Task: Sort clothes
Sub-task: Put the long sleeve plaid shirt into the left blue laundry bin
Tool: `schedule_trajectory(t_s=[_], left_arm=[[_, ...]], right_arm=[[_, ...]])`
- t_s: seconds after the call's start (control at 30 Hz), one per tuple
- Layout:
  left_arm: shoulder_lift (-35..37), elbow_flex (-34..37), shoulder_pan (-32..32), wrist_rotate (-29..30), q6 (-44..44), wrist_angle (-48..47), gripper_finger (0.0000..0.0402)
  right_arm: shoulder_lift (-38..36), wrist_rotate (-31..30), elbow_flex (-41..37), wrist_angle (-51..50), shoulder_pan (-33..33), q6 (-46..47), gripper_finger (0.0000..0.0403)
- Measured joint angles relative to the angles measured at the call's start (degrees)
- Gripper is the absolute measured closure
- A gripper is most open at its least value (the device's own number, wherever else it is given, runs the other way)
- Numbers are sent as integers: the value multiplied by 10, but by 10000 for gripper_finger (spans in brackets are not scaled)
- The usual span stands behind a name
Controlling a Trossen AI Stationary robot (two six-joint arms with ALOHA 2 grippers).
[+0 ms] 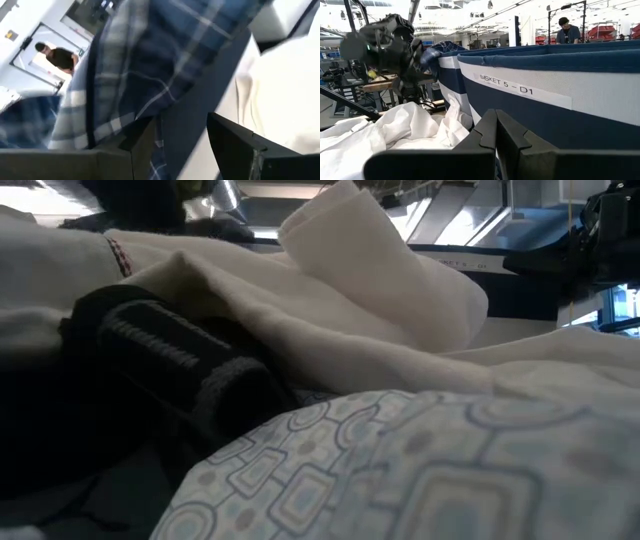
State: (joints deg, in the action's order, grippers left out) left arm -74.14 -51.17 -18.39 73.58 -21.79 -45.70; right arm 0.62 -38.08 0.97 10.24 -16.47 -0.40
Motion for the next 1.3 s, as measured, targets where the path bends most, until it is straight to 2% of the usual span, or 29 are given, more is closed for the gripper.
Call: schedule_trajectory(t_s=[0.37,0.53,0.6,0.83,1.3], left_arm=[[75,-104,16,50,149,1,229],[120,-108,73,46,170,-8,229],[132,-108,103,26,165,-16,229],[148,-108,236,-123,145,-19,229],[126,-107,523,-503,117,-1,229]], right_arm=[[0,1,0,-3,0,6,397],[0,1,0,-3,0,6,397],[0,1,0,-2,0,6,397],[0,-5,0,-2,0,-3,397],[0,-5,0,4,0,-16,397]])
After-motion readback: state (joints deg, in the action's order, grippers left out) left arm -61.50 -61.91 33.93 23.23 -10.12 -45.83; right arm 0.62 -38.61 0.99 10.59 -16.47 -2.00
